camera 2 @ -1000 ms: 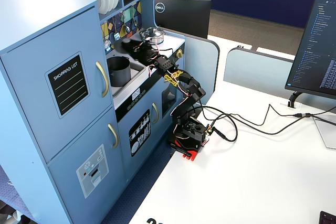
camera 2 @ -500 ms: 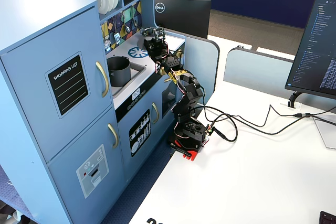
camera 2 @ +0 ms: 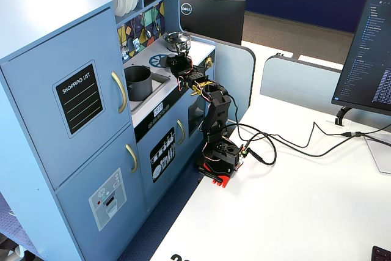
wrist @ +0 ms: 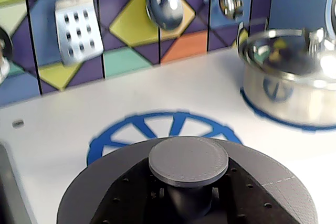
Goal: Take off the lid from the gray recipient and place it on the counter
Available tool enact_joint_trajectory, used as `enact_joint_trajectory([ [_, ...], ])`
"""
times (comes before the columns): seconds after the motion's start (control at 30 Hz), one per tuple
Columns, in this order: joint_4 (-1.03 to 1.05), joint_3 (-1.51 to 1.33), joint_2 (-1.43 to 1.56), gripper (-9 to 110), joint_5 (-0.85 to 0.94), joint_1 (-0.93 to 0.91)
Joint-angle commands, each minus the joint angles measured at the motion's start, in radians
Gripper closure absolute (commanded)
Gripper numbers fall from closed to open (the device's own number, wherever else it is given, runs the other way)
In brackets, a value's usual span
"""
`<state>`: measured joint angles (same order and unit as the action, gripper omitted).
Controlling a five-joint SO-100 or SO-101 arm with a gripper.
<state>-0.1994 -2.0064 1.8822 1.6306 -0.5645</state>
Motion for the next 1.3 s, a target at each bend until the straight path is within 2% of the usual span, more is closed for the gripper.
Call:
enact_joint_trajectory([
  [0.0,-0.044,0.002,0.008,102,0.003,-0.006],
  [0.37,-0.091,-0.078,-0.015,102,-0.003,0.0],
  [0.4,-0.091,-0.08,-0.017,101,-0.005,-0.002],
  [0.53,-0.133,-0.1,-0.009,82,-0.044,-0.026],
  [0.6,-0.149,-0.101,-0.003,77,-0.04,-0.046],
  [0.93,-0.124,-0.055,0.092,78,-0.049,-0.051],
  [1.03,0.041,-0.017,0.25,81,-0.066,-0.012],
  [1.13,0.35,0.012,0.476,85,-0.11,0.034],
  [1.23,0.847,0.06,0.732,102,-0.14,0.13],
  [1.27,1.019,0.086,0.795,102,-0.16,0.164],
])
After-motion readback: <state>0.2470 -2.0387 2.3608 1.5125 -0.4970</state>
